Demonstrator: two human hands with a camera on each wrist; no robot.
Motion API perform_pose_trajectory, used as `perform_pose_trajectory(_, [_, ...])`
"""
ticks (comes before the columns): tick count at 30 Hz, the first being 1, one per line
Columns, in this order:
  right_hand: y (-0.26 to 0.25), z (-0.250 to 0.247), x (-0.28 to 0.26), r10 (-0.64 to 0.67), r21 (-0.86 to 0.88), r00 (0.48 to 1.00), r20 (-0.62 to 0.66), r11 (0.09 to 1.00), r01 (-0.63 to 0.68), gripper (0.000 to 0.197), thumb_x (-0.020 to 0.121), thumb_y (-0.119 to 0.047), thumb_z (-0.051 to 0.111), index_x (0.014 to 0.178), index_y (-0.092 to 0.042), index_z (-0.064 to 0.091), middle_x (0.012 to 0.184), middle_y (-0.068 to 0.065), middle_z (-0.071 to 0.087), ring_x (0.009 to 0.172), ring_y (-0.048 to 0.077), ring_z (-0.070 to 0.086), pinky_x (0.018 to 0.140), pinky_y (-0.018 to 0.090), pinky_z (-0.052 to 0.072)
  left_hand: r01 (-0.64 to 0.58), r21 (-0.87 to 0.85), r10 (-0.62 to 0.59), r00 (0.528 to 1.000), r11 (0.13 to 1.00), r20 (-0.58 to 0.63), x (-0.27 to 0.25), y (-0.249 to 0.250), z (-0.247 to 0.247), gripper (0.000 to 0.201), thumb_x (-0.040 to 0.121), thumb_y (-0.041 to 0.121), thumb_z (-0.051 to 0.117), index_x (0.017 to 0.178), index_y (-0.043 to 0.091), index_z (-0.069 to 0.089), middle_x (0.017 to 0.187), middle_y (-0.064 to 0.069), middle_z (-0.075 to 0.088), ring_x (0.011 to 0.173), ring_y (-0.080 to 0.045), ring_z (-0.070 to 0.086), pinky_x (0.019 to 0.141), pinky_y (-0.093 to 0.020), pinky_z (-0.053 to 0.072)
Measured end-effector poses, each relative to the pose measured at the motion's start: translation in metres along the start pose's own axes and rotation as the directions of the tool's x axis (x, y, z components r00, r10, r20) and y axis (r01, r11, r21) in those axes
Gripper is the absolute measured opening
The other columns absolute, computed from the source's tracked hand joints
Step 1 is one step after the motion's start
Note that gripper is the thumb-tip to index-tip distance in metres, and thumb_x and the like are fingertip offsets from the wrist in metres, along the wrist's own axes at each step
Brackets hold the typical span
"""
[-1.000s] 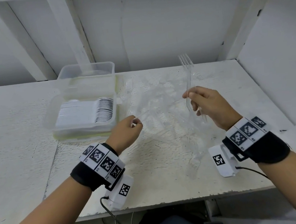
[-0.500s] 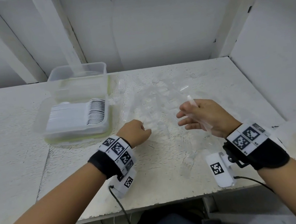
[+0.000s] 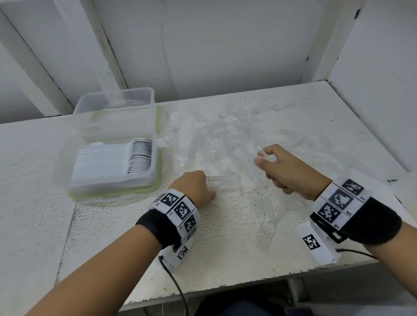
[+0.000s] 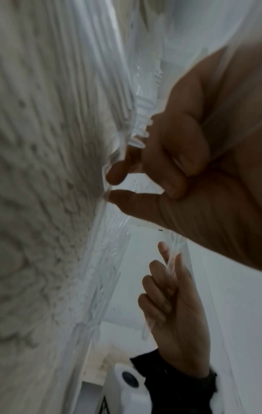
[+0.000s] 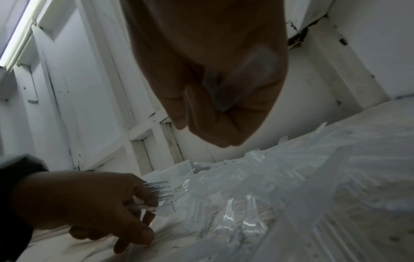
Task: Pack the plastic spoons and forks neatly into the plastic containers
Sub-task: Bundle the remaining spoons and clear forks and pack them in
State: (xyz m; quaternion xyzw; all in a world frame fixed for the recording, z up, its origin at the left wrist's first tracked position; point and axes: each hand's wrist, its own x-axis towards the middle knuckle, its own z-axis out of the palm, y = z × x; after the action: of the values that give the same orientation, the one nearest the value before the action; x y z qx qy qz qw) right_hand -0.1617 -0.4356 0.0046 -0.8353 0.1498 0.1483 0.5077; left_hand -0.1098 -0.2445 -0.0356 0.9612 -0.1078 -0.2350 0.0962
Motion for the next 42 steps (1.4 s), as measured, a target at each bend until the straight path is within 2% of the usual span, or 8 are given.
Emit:
perform_pose_trajectory(4, [-0.011, 0.005, 0.008, -0.113, -0.226, 0.994, -0.002, 0.968, 0.109, 0.025, 0.096, -0.030, 0.044, 0.093, -0.008, 0.056, 0.064, -0.005, 0.041, 0.053, 0.009, 0.037, 0.048, 0.021, 0.030, -0.029, -0.001, 0.029, 0.999, 1.000, -0.036, -0.009, -0.001, 0.002, 0.030, 0.089, 0.030, 0.054, 0.113, 0.012, 0.052, 0.106, -0.005, 0.058, 0.084, -0.019, 0.050, 0.069, -0.028, 0.041])
perform_pose_trajectory(11, [-0.033, 0.014, 0.031, -0.228, -0.463, 0.970, 0.087, 0.853, 0.242, 0.026, 0.097, -0.023, 0.041, 0.100, -0.006, 0.061, 0.094, 0.003, 0.057, 0.080, 0.015, 0.049, 0.060, 0.019, 0.034, -0.032, 0.070, 0.033, 0.999, 0.997, -0.006, -0.023, -0.004, 0.004, 0.024, 0.088, 0.037, 0.055, 0.094, 0.013, 0.054, 0.087, 0.000, 0.053, 0.079, -0.020, 0.052, 0.064, -0.027, 0.040])
perform_pose_trajectory(19, [-0.036, 0.030, 0.045, -0.225, -0.452, 0.968, 0.109, 0.857, 0.250, 0.024, 0.096, -0.020, 0.042, 0.101, -0.005, 0.061, 0.090, 0.001, 0.055, 0.074, 0.012, 0.047, 0.057, 0.018, 0.034, -0.052, 0.087, 0.055, 0.998, 0.995, -0.037, -0.034, -0.008, 0.002, 0.022, 0.089, 0.018, 0.050, 0.108, 0.006, 0.050, 0.103, -0.008, 0.057, 0.088, -0.025, 0.057, 0.066, -0.028, 0.042])
perform_pose_trajectory(24, [-0.031, 0.037, 0.044, -0.224, -0.423, 0.967, 0.123, 0.869, 0.256, 0.026, 0.095, -0.020, 0.044, 0.102, -0.003, 0.063, 0.103, 0.008, 0.062, 0.090, 0.021, 0.055, 0.062, 0.017, 0.035, -0.026, -0.222, 0.008, 0.997, 0.975, -0.083, -0.038, -0.025, -0.002, 0.035, 0.085, 0.014, 0.057, 0.112, 0.011, 0.036, 0.091, -0.005, 0.057, 0.080, -0.023, 0.056, 0.064, -0.029, 0.043])
perform_pose_trajectory(29, [-0.032, 0.049, 0.039, -0.220, -0.437, 0.965, 0.144, 0.861, 0.261, 0.028, 0.095, -0.022, 0.046, 0.091, 0.004, 0.057, 0.082, 0.005, 0.054, 0.075, 0.019, 0.049, 0.059, 0.025, 0.033, 0.026, -0.736, -0.069, 0.997, 0.677, -0.029, -0.049, -0.048, -0.019, 0.037, 0.084, 0.004, 0.059, 0.120, 0.010, 0.050, 0.067, 0.003, 0.045, 0.050, -0.010, 0.035, 0.038, -0.015, 0.029])
perform_pose_trajectory(33, [-0.034, 0.068, 0.034, -0.260, -0.606, 0.931, 0.256, 0.707, 0.364, 0.028, 0.098, -0.017, 0.037, 0.104, -0.003, 0.060, 0.106, 0.010, 0.062, 0.101, 0.028, 0.058, 0.078, 0.031, 0.042, 0.067, -0.875, -0.125, 0.992, 0.480, 0.007, -0.062, -0.076, -0.027, 0.021, 0.087, 0.000, 0.053, 0.105, 0.006, 0.062, 0.065, 0.001, 0.048, 0.040, -0.005, 0.031, 0.035, -0.014, 0.020])
perform_pose_trajectory(36, [-0.034, 0.088, 0.035, -0.283, -0.698, 0.904, 0.321, 0.574, 0.428, 0.021, 0.096, -0.012, 0.038, 0.084, -0.010, 0.056, 0.097, 0.009, 0.054, 0.090, 0.028, 0.058, 0.065, 0.029, 0.041, 0.106, -0.868, -0.152, 0.988, 0.486, 0.035, -0.070, -0.093, -0.027, 0.014, 0.092, 0.008, 0.049, 0.092, 0.007, 0.063, 0.065, 0.000, 0.048, 0.040, -0.005, 0.035, 0.035, -0.015, 0.024])
perform_pose_trajectory(42, [-0.026, 0.120, 0.030, -0.286, -0.806, 0.843, 0.456, 0.269, 0.528, 0.023, 0.096, -0.021, 0.044, 0.111, -0.007, 0.054, 0.112, 0.008, 0.054, 0.094, 0.028, 0.059, 0.067, 0.031, 0.041, 0.186, -0.828, -0.181, 0.978, 0.529, 0.104, -0.078, -0.110, -0.020, 0.012, 0.091, 0.014, 0.052, 0.082, 0.010, 0.058, 0.061, 0.000, 0.041, 0.049, -0.011, 0.033, 0.042, -0.017, 0.025])
